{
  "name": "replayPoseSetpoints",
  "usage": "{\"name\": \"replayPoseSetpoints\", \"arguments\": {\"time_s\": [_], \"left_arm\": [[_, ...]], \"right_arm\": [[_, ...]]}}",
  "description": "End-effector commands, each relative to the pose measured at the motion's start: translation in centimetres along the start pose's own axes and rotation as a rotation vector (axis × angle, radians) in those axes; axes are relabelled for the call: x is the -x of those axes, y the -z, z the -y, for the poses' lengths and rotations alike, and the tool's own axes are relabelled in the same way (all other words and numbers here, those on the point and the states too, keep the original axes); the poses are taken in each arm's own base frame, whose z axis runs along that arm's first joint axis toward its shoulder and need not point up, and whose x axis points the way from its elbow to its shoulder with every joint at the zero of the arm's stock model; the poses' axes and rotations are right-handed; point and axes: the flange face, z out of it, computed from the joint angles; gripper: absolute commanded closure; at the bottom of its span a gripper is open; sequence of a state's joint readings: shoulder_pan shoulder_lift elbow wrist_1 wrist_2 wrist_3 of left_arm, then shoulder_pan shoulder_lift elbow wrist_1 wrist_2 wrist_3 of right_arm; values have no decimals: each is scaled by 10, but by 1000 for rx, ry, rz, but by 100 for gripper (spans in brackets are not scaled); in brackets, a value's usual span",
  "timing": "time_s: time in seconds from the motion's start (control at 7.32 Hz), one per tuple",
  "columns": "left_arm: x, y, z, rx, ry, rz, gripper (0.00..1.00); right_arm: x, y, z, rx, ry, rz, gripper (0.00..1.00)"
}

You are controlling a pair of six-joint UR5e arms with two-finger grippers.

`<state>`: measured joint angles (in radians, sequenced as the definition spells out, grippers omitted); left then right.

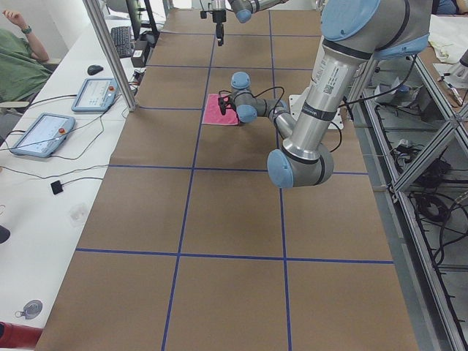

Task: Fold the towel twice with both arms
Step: 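Grasp the towel's near corner on the left arm's side with the left gripper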

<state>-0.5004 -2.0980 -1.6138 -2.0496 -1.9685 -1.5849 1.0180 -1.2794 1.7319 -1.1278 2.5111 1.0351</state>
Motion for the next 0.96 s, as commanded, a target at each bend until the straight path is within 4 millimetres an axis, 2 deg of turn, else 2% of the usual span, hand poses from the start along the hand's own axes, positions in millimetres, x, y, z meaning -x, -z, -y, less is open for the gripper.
{"name": "replayPoseSetpoints", "arguments": {"time_s": [0.0,0.27,0.41,0.55,0.68,0.82], "left_arm": [[0,-5,-9,16,-6,6,68],[0,-7,-11,20,-9,8,69],[0,-4,-11,21,-10,3,61],[-1,-1,-12,19,-13,-2,50],[-1,4,-13,18,-14,-10,45],[9,3,-12,18,-9,1,45]], "right_arm": [[-1,0,0,2,-1,-1,0],[-1,0,0,3,-1,0,0],[-2,0,0,3,-2,-1,0],[-1,0,0,3,-1,0,0],[-1,0,0,5,-2,0,0],[-1,0,0,5,-2,0,0]]}}
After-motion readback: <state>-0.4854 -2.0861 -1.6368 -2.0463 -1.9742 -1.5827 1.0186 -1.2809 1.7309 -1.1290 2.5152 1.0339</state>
